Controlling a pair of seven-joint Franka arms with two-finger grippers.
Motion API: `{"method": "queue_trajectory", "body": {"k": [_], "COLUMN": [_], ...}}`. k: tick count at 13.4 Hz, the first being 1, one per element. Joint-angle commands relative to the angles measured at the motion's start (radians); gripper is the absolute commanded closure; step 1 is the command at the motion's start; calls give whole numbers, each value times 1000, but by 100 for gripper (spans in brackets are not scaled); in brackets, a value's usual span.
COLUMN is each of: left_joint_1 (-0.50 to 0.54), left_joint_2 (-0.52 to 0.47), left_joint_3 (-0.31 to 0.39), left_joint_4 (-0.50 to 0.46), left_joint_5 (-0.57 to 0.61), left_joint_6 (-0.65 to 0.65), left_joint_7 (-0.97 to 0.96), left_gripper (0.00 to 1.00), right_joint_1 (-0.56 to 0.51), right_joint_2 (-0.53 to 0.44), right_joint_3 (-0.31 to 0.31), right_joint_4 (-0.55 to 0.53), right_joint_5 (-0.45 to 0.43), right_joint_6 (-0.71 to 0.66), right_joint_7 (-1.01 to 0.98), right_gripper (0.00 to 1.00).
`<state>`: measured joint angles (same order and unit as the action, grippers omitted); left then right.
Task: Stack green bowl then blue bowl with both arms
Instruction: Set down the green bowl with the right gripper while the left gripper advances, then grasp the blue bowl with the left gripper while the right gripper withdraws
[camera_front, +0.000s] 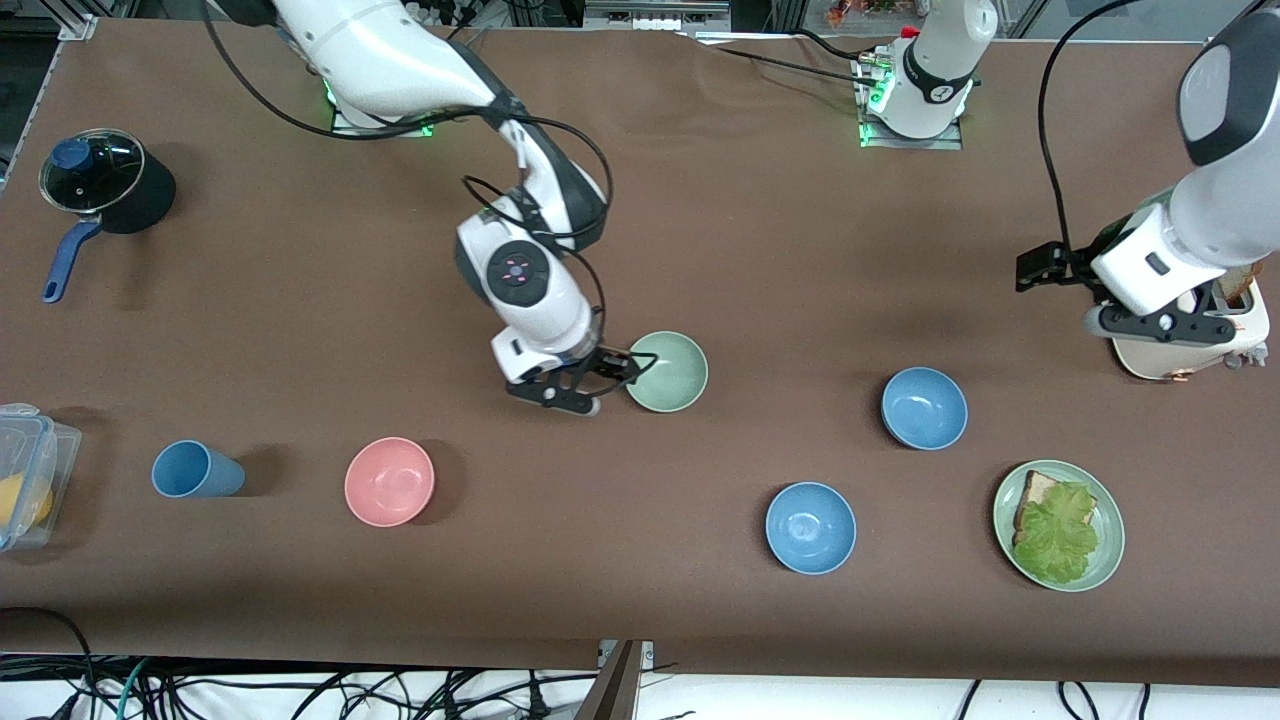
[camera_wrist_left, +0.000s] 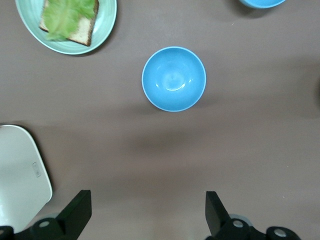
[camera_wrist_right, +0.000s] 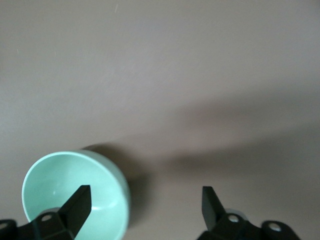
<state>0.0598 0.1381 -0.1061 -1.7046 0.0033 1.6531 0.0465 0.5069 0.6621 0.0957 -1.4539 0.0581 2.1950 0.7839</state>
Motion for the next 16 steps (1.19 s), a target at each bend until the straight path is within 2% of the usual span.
{"method": "queue_trajectory", "body": {"k": [1, 3, 5, 7, 10, 11, 12, 14, 15, 16], "left_joint_1": [14, 14, 41, 46, 46, 48, 46, 43, 46, 46], "left_joint_2": [135, 219, 314, 382, 426, 431, 431, 431, 431, 431], "left_joint_3": [-6, -4, -4, -3, -3, -3, -3, -3, -3, -3], "left_joint_4": [43, 40, 30, 10, -91, -136, -162, -167, -167, -168], "left_joint_5": [9, 20, 9, 10, 20, 20, 20, 20, 21, 21], "left_joint_6": [68, 190, 325, 440, 617, 687, 733, 737, 735, 734], "left_joint_7": [15, 26, 128, 157, 177, 177, 177, 182, 187, 205], "left_gripper": [0, 0, 0, 0, 0, 1, 6, 70, 87, 100], "right_joint_1": [-108, -184, -281, -367, -393, -442, -471, -472, -472, -467], "right_joint_2": [-146, -252, -355, -425, -568, -613, -636, -641, -636, -633], "right_joint_3": [10, -20, -39, -48, -70, -51, -27, -21, -25, -28], "right_joint_4": [-29, -57, -72, -83, -201, -238, -250, -240, -235, -229], "right_joint_5": [9, 11, 31, 55, 45, 43, 40, -19, -32, -35], "right_joint_6": [-191, -341, -473, -565, -577, -574, -583, -610, -612, -610], "right_joint_7": [-188, -367, -554, -656, -654, -654, -654, -643, -643, -644], "right_gripper": [1, 1, 1, 1, 1, 1, 1, 1, 1, 1]}}
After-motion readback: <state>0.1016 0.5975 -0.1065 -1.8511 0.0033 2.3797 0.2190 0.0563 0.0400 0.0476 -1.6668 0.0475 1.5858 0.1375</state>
